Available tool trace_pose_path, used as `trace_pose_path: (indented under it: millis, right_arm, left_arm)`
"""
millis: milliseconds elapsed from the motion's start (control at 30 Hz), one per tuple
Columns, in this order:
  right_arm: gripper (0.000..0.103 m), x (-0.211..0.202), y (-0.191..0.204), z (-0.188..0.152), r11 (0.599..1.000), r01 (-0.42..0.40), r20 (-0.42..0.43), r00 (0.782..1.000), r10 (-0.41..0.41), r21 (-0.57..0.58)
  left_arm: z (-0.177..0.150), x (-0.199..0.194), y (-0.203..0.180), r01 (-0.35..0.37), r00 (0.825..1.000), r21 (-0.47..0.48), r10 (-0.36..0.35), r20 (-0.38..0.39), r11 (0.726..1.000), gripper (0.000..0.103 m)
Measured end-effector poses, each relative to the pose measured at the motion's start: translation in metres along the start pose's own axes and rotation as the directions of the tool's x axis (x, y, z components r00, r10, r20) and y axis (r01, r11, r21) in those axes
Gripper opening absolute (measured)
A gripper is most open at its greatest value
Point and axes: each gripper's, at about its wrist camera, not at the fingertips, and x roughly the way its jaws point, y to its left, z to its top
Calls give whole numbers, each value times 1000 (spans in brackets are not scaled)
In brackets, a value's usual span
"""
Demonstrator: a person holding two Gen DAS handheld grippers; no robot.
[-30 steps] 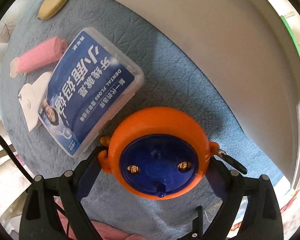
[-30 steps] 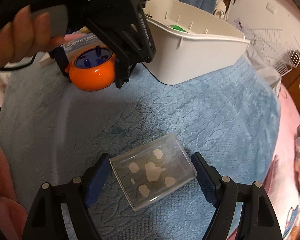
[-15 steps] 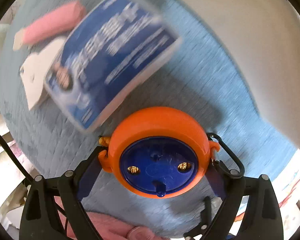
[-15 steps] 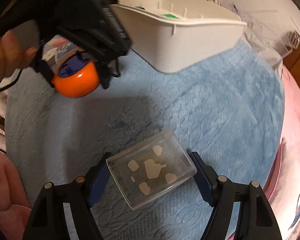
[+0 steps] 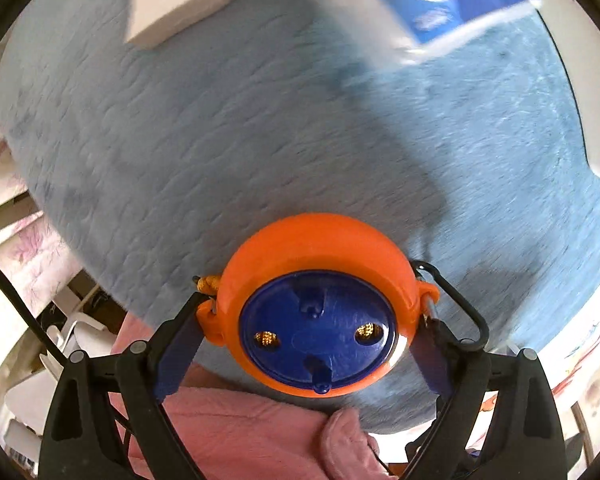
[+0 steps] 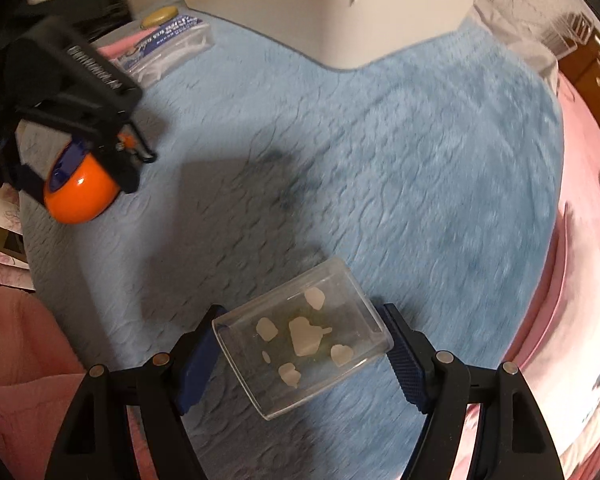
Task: Organize rigid objects
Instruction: 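Lift the cord reel and clear box and carry both over the tray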
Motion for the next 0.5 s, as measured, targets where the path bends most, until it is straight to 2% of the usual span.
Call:
trace_pose_path:
  millis: [200, 500]
  right_arm:
    - [77, -12, 21, -9, 997, -70, -25, 997, 71, 17]
    - [77, -36, 55, 9, 996, -83, 52, 995, 83, -18]
  left_arm:
    - [1, -4, 35, 71, 997, -51, -70, 14, 996, 93]
    - [2, -41, 72, 74, 991, 2, -74, 112, 997, 93]
